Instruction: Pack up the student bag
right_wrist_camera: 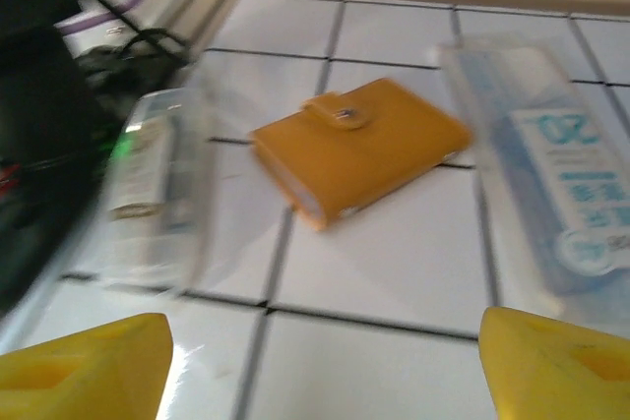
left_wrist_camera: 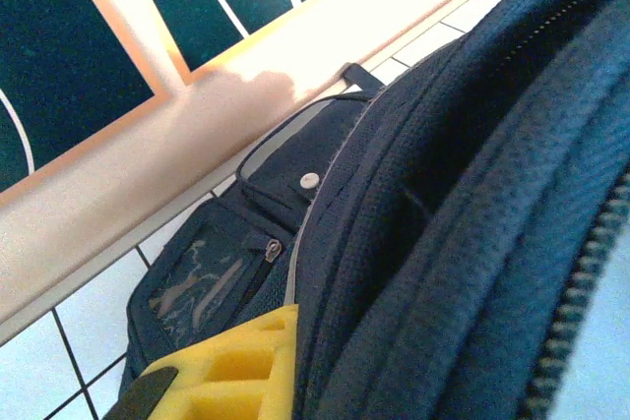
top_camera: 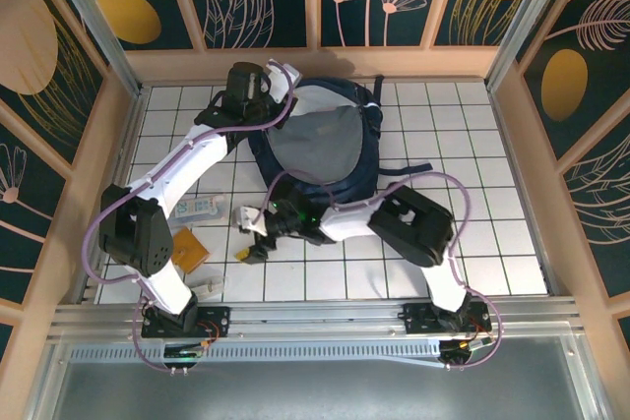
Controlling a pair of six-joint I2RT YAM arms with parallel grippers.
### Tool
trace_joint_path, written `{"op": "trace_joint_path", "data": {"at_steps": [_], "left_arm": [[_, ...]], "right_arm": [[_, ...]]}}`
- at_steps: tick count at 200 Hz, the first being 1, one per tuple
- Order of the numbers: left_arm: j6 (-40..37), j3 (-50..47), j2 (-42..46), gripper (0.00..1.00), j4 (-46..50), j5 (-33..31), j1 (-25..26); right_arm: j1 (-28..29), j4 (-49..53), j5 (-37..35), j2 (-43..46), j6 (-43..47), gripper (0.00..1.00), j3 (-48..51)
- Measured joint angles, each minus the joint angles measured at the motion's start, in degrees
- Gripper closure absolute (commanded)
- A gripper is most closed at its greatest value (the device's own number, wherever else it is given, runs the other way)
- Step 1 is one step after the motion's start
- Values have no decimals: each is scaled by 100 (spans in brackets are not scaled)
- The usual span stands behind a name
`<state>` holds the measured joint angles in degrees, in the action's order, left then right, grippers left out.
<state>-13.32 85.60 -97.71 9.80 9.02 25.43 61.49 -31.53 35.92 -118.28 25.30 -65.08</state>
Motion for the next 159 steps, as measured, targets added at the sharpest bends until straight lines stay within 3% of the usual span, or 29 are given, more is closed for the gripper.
{"op": "trace_joint_path", "data": {"at_steps": [29, 60, 102, 159], "left_arm": [[-42, -15, 98, 100, 92, 20, 0], [-76, -122, 203, 100, 131, 42, 0], [-85, -157, 223, 100, 160, 127, -4], [35, -162, 223, 100, 168, 260, -4]], "right_arm": [[-26, -111, 85, -616, -94, 18, -942], [205, -1038, -59, -846, -584, 15, -951], [365, -885, -337, -1134, -437, 15, -1143], [-243, -634, -334, -1362, -688, 15, -1637]]}}
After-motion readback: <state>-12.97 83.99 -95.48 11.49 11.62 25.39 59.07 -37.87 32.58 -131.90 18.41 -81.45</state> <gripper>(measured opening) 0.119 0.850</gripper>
